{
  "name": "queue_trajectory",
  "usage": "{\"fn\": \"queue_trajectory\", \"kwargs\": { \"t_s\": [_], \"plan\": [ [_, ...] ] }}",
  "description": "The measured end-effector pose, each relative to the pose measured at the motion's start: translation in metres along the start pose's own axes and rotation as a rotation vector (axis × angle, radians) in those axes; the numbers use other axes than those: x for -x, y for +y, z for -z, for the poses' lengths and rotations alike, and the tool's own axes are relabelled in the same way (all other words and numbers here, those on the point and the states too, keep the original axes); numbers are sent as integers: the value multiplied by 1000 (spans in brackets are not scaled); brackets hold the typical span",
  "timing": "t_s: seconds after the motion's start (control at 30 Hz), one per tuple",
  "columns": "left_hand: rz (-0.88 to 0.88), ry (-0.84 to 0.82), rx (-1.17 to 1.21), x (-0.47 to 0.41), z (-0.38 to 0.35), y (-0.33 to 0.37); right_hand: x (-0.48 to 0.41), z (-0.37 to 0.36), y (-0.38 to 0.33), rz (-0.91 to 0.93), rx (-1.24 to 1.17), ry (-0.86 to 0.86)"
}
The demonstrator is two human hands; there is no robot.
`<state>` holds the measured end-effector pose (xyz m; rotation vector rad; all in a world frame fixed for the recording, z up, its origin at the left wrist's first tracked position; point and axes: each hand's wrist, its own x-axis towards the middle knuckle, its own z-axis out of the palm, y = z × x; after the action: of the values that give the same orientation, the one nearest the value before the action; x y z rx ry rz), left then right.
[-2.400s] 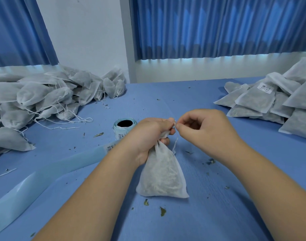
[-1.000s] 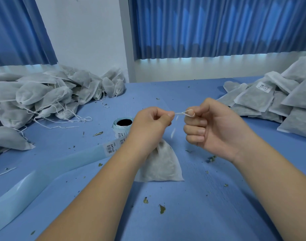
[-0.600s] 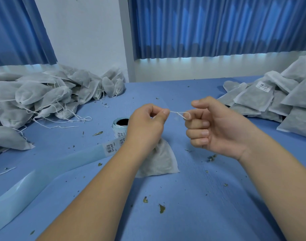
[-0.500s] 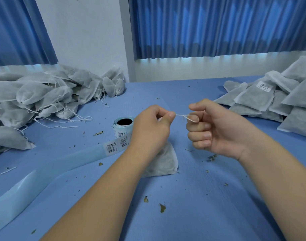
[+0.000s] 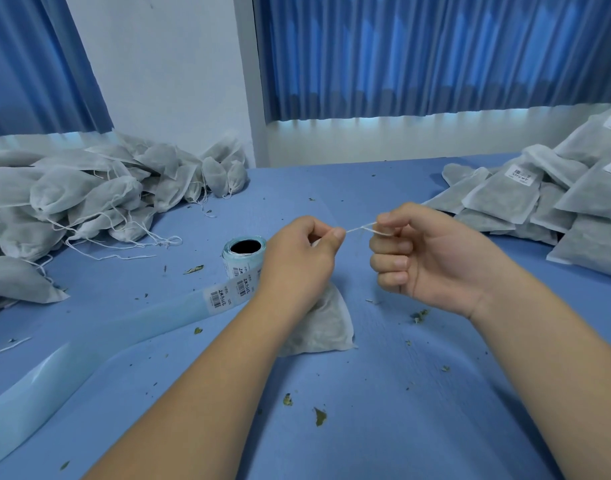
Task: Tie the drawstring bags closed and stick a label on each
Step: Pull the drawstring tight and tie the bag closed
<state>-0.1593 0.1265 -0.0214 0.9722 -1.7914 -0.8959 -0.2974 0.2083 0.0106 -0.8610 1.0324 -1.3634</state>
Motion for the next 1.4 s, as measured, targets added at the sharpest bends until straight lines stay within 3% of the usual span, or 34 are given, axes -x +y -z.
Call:
{"fn": "queue_trajectory", "kwargs": {
  "t_s": [0.23, 0.43, 0.57, 0.7, 0.8, 0.9, 1.0, 1.1, 1.4],
  "plan": [
    [63, -279, 119, 5, -3, -4, -5, 13, -7, 205, -194, 280],
    [72, -588, -10, 9, -5, -4, -7, 33, -14, 337, -283, 458],
    [120, -661, 59, 9, -2, -1, -8, 33, -12, 398, -299, 493],
    [156, -624, 31, 7, -4, -4, -3, 28, -14, 488, -265, 482],
    [145, -490, 0, 2, -8, -11, 1, 19, -12, 614, -46, 457],
    [129, -348, -2, -2, -11, -17, 2, 6, -4, 719, 337, 356],
    [128, -247, 89, -4, -10, -16, -4, 0, 11, 702, 710, 221],
    [142, -190, 171, -4, -7, -12, -7, -1, 19, 682, 1063, 195],
    [224, -226, 366, -2, -8, -9, -11, 8, 20, 617, 1232, 267]
  ]
}}
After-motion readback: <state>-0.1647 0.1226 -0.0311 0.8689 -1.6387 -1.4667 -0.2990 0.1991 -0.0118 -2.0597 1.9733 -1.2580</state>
